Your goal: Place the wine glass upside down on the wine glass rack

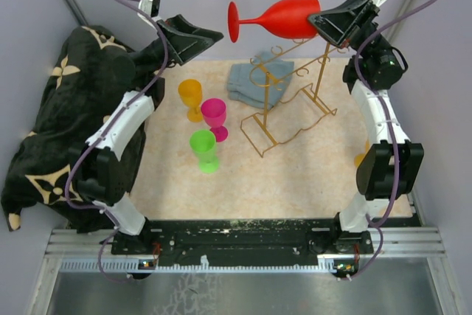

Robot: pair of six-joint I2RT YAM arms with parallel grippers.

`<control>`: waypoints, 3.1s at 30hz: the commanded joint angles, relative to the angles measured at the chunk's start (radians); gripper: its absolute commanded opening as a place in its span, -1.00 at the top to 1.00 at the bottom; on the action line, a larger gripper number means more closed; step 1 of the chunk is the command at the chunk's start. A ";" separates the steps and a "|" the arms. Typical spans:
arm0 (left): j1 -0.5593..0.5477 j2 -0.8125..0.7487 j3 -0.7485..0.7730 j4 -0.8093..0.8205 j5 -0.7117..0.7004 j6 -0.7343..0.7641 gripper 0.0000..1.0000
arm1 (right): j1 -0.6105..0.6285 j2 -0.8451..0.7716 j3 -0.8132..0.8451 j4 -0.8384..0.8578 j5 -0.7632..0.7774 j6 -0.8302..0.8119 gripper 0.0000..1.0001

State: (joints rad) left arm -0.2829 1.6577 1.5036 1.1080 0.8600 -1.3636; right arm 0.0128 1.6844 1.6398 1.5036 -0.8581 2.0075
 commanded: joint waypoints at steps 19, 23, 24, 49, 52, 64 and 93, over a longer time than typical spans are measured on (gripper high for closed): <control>-0.064 0.130 0.099 0.672 -0.142 -0.636 -0.48 | 0.147 0.037 0.038 0.219 0.004 -0.023 1.00; -0.076 0.135 0.098 0.682 -0.183 -0.658 -0.24 | 0.156 0.051 0.049 0.214 -0.004 -0.027 1.00; -0.078 0.136 0.100 0.683 -0.187 -0.660 -0.16 | 0.156 0.054 0.054 0.214 -0.003 -0.027 1.00; -0.082 0.108 0.048 0.682 -0.179 -0.662 1.00 | 0.156 0.113 0.153 0.168 -0.008 -0.033 1.00; -0.081 0.108 0.050 0.682 -0.175 -0.667 1.00 | 0.157 0.112 0.153 0.166 -0.009 -0.033 1.00; -0.043 0.122 0.135 0.670 -0.188 -0.683 1.00 | 0.147 0.076 0.111 0.116 -0.024 -0.073 0.32; 0.026 0.212 0.390 -0.067 -0.018 -0.187 1.00 | 0.036 -0.461 -0.212 -1.002 -0.052 -1.045 0.27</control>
State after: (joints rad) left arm -0.2535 1.8301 1.8484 1.2053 0.8207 -1.6791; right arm 0.0513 1.2739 1.4441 0.6605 -0.9546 1.1156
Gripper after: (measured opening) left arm 0.016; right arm 0.367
